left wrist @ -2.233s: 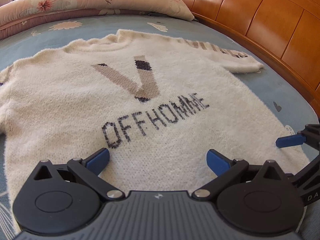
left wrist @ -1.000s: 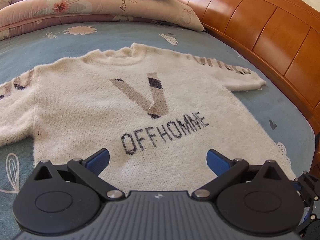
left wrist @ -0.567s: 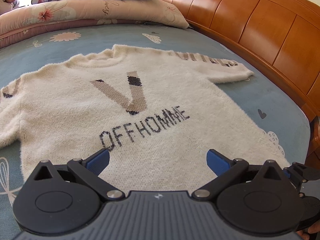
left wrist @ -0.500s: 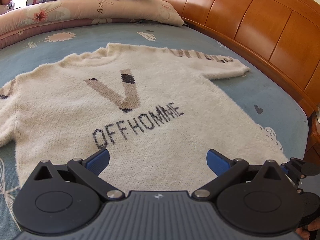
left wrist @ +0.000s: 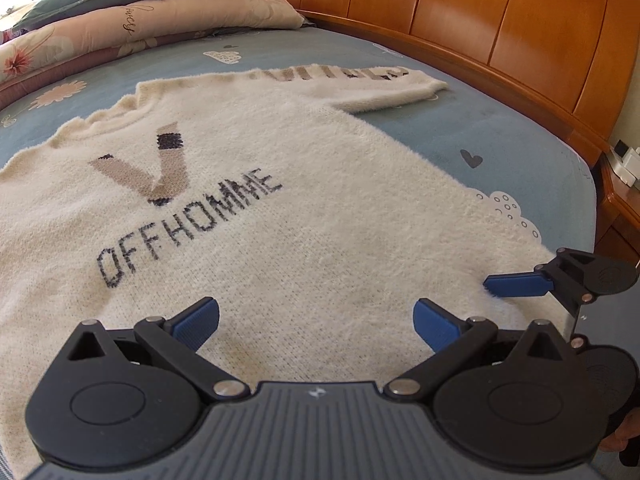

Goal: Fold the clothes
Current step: 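Lower both open grippers toward the sweater hem, close to each other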

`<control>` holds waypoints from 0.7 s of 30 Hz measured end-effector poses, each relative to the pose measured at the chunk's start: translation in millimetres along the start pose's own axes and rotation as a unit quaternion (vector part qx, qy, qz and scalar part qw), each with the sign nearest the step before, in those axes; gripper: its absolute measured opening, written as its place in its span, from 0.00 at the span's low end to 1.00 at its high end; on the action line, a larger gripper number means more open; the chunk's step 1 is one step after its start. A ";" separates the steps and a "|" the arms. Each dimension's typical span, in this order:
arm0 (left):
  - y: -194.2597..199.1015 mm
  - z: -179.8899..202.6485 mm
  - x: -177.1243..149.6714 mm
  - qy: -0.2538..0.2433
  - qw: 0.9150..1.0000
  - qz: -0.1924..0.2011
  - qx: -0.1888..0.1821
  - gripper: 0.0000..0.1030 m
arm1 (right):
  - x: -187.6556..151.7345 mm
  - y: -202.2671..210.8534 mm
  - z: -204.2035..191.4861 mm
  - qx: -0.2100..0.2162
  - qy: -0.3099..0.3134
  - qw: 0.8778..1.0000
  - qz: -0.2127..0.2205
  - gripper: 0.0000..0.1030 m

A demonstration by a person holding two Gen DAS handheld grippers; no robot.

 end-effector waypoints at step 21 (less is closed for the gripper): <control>-20.1 11.1 -6.4 -0.037 0.999 -0.005 0.038 1.00 | -9.7 7.5 -3.7 -0.009 0.025 1.000 0.011 1.00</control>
Point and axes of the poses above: each gripper's, at about its wrist camera, not at the fingertips, and y roughly against the way its jaws point, z to its right, x to its top, the point moved 4 cm from there along -y, roughly the way its jaws point, and after that the axes turned 12 degrees about -z, right-handed, at the moved point
